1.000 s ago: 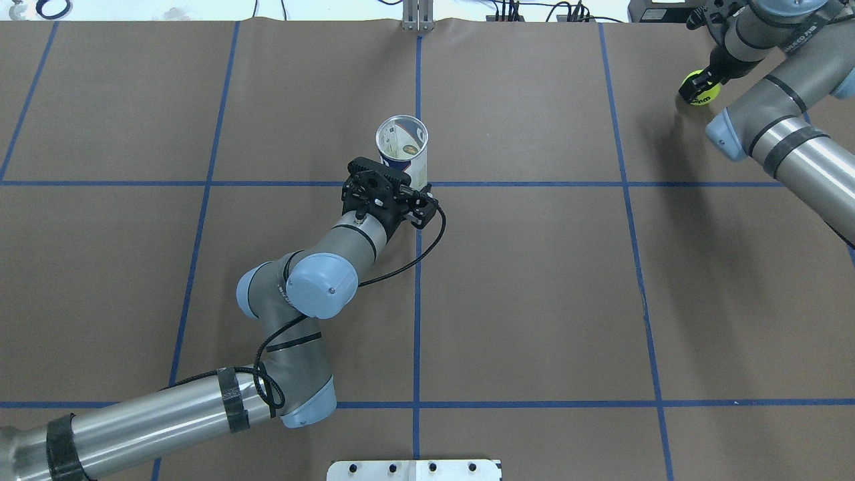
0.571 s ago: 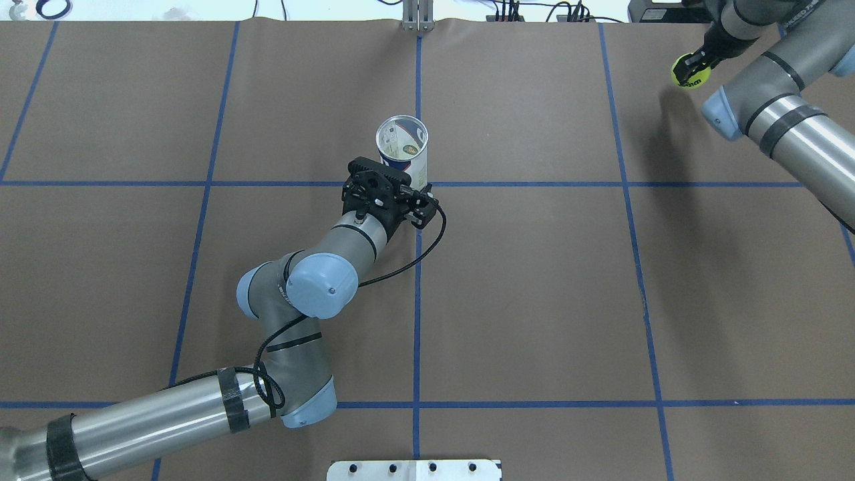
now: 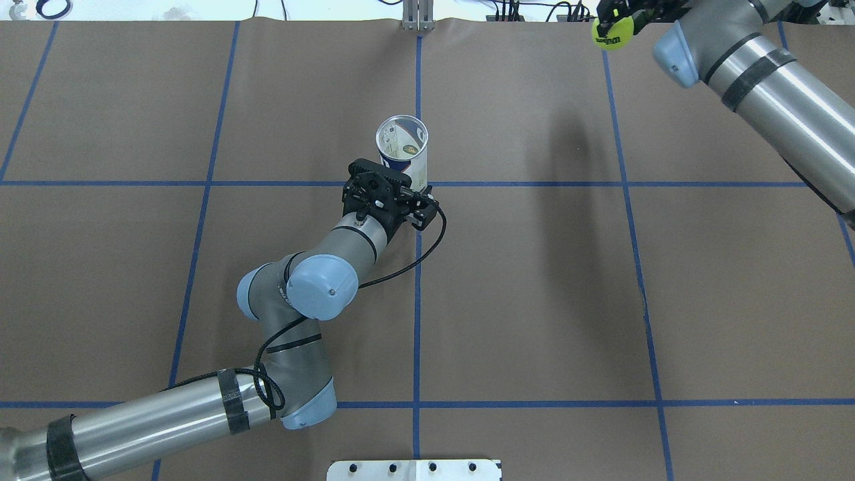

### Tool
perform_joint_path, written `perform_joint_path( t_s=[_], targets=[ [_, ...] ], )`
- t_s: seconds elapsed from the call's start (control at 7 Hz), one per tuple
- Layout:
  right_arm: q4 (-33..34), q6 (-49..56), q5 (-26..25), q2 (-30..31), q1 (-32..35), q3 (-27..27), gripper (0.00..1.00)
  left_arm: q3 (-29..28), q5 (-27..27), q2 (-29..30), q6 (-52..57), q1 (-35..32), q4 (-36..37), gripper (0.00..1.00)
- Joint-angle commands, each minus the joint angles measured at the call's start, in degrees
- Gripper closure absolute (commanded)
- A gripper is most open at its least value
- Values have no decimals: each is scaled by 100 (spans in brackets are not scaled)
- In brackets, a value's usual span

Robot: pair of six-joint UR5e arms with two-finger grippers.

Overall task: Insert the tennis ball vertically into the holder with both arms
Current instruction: 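Carry the second ball over the can's open top with the right gripper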

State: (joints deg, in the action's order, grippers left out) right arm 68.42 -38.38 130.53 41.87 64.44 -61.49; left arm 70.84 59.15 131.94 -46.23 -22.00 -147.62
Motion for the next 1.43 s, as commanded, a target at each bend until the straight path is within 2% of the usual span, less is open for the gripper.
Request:
perform_joint_path(
  t_s=[0.0,0.43,0.71,1.14,1.29],
  targets=[
    [189,-2016,122,-711,-641,-530,100,0,0,34,0,37,5,2],
    [206,-3207,131,-882,-1116,-1231,100,0,9,25,0,38,5,2],
    [259,-3386,131,-874,-1354,-1435,100,-9,-9,25,0,38,5,2],
    [767,-3386,175,-865,-1618,-1864,100,-9,-9,25,0,38,5,2],
    [873,-3386,183,-847,-1628,-1980,100,-9,-18,25,0,46,5,5]
  ],
)
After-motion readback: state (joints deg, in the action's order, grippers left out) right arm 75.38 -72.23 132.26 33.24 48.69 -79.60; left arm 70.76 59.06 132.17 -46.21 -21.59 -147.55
